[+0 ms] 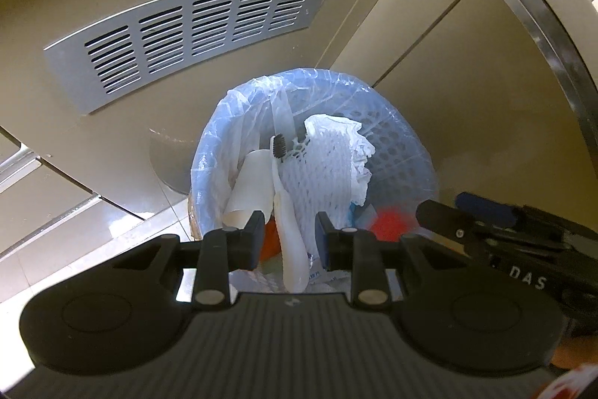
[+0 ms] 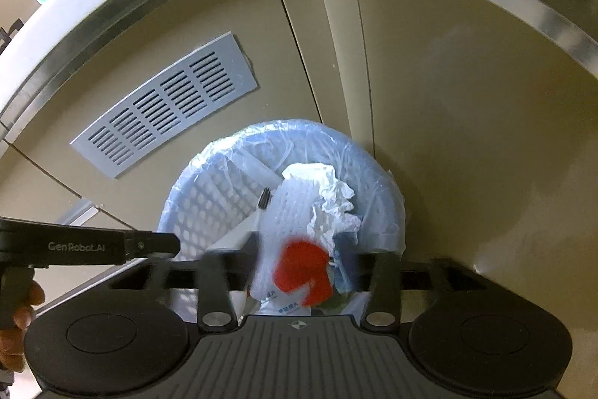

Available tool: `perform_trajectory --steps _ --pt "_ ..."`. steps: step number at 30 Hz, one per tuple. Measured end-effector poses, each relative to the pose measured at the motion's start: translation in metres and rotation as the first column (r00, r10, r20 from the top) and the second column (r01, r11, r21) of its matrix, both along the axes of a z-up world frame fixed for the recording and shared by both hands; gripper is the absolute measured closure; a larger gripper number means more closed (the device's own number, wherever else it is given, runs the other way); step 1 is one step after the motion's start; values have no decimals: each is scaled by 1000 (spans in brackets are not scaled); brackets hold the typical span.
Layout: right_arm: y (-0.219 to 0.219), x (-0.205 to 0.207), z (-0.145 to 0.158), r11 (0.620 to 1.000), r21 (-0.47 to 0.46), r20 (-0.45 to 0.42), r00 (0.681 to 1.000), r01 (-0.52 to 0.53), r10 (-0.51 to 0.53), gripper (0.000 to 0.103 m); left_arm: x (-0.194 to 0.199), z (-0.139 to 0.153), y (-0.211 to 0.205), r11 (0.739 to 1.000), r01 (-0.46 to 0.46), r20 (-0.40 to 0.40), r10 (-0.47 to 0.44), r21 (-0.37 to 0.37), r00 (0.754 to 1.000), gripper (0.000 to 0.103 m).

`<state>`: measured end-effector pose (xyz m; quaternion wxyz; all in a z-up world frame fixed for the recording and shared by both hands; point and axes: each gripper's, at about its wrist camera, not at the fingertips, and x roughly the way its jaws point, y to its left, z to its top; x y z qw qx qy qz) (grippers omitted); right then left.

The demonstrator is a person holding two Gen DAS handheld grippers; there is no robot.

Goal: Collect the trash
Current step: 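Open the left tool to drop the toothbrush while the right tool drops the red cup, then move both tools back up to the counter toward the remaining trash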

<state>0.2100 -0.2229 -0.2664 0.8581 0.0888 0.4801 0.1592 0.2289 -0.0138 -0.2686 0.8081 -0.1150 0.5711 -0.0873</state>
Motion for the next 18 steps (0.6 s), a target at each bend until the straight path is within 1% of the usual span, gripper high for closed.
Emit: perform_trajectory --steps 5,9,13,18 --pt "1 -5 5 1000 3 -12 1000 -12 12 40 -7 8 2 1000 7 13 -7 4 1000 78" --pt "1 -17 13 1000 -4 -23 999 -27 27 40 -17 20 5 1000 15 23 -15 -2 1000 78" --pt "-2 -30 26 1000 3 -30 999 -21 21 40 -31 39 10 1000 27 46 -26 -7 999 78" --pt "-3 -44 53 1000 21 1 1000 -20 20 40 -46 70 20 999 36 97 -36 -1 995 78"
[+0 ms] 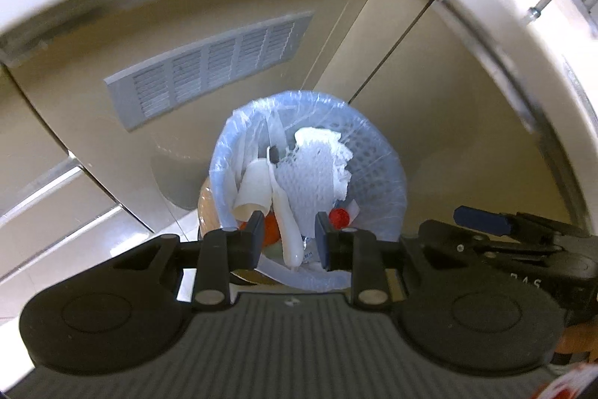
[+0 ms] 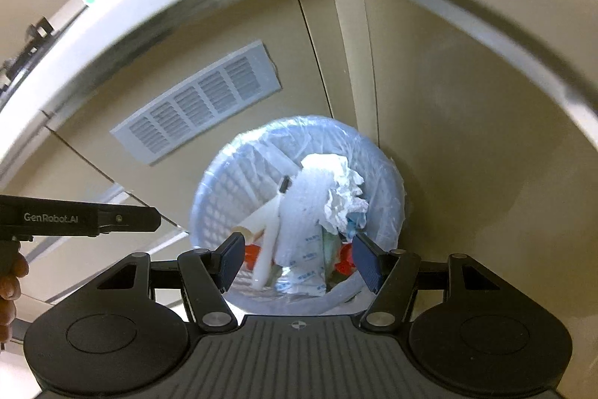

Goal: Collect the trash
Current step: 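Move both tools back up to the counter toward the remaining trash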

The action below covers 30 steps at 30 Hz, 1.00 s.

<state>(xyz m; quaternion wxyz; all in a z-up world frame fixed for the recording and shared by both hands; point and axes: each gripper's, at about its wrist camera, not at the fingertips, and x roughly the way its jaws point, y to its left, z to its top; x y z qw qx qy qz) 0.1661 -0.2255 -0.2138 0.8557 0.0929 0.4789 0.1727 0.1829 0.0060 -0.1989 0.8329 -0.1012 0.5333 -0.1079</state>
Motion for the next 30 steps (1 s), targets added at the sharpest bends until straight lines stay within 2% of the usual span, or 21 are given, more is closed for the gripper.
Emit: perform_trajectory --steps 9,19,25,30 --pt "2 -20 54 999 32 99 994 33 -36 40 -20 63 16 1000 19 140 -18 -11 990 78" --pt "-12 -36 109 993 64 218 970 96 -108 40 -23 113 14 998 64 277 -54 -26 959 78" --pt "-41 -20 138 987 98 292 944 128 -151 40 -5 133 8 999 43 326 -35 -15 945 78" --pt "-71 17 157 989 99 346 928 110 -138 40 26 141 -1 1000 -8 354 6 4 935 78"
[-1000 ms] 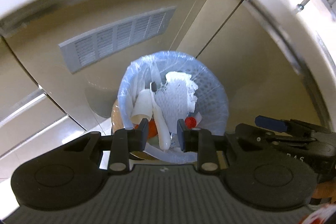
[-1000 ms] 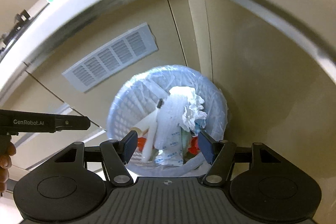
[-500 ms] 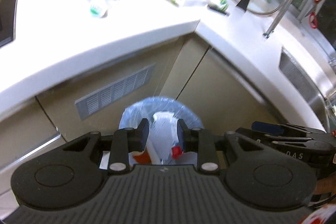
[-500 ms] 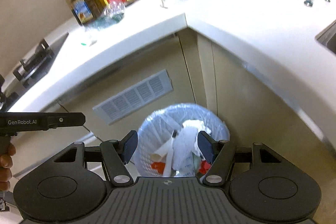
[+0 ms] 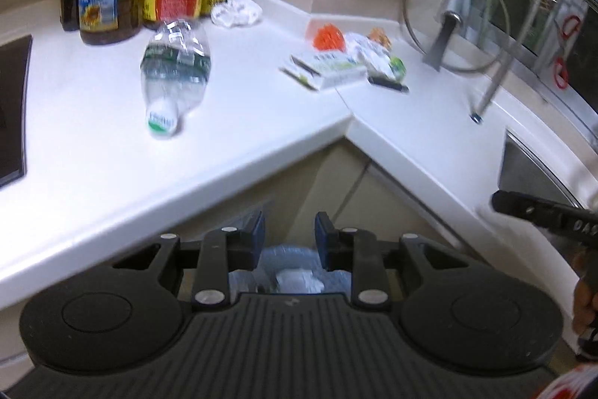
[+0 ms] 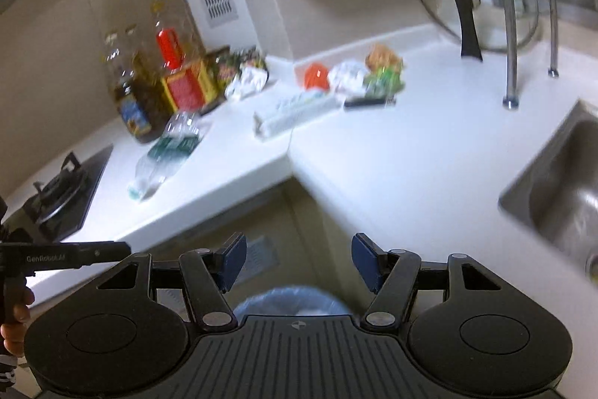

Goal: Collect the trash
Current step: 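Move both tools back up to the counter toward the remaining trash, then grasp the green plastic wrapper with the right tool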

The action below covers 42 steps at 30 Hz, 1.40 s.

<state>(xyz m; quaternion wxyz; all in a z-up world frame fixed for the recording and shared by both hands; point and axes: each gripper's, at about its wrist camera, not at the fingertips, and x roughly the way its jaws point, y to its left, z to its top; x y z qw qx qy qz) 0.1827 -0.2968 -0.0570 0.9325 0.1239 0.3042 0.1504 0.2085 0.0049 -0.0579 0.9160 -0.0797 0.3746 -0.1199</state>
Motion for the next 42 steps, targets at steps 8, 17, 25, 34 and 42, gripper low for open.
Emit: perform_trajectory --steps 8,17,25,34,42 --pt "-57 92 9 999 -31 39 999 -21 22 40 62 11 -28 997 -75 20 75 16 997 78" --pt "-100 202 1 999 -36 53 999 -10 12 40 130 20 -61 995 -94 51 93 22 994 78" --pt "-109 275 -18 1000 -10 31 999 17 -17 48 177 19 -76 994 -94 76 89 61 993 76" --pt "-102 319 -40 999 37 -4 1000 30 -30 48 208 12 -75 989 -119 73 112 91 991 72" --pt "-103 344 -53 993 96 -32 998 63 -60 55 224 9 -75 987 -116 76 108 107 991 65"
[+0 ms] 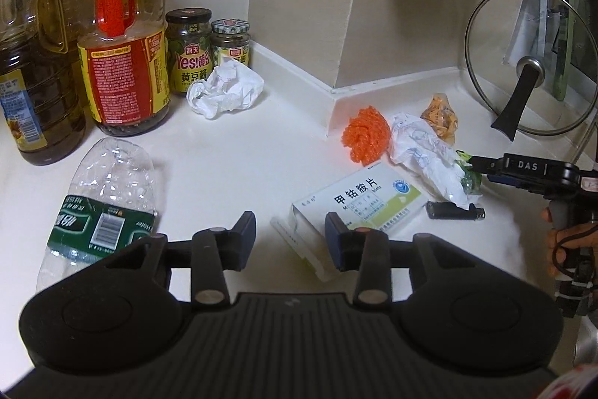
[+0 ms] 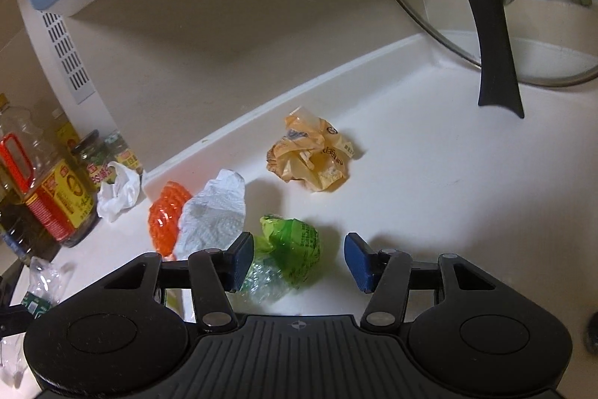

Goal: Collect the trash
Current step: 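Grasp the green plastic wrapper with the right tool, then grasp the white-and-green medicine box with the left tool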

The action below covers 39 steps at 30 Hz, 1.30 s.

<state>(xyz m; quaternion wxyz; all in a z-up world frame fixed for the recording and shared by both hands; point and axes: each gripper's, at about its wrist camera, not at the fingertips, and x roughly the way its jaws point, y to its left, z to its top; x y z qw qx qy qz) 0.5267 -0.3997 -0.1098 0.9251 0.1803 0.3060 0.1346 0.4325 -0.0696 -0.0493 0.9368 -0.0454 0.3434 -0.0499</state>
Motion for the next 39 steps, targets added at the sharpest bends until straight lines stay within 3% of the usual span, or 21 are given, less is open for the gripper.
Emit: perform_trajectory --steps 9,19,30,34,39 --pt "-4 3 1 1000 11 29 1000 -7 7 80 14 -2 -6 998 58 4 -58 8 998 50" --pt "-18 -29 26 998 -27 117 992 50 -46 80 29 -14 -25 972 224 0 -225 68 974 24" --pt "-30 -68 35 997 -21 122 990 68 -64 80 52 -38 -34 915 375 -59 -371 145 927 17" --pt "-31 -76 36 998 -20 119 991 66 -63 80 56 -41 -35 910 385 -54 -382 156 923 11" --pt "-32 -80 35 997 -19 108 992 70 -67 80 60 -48 -39 908 396 -82 -388 138 918 12"
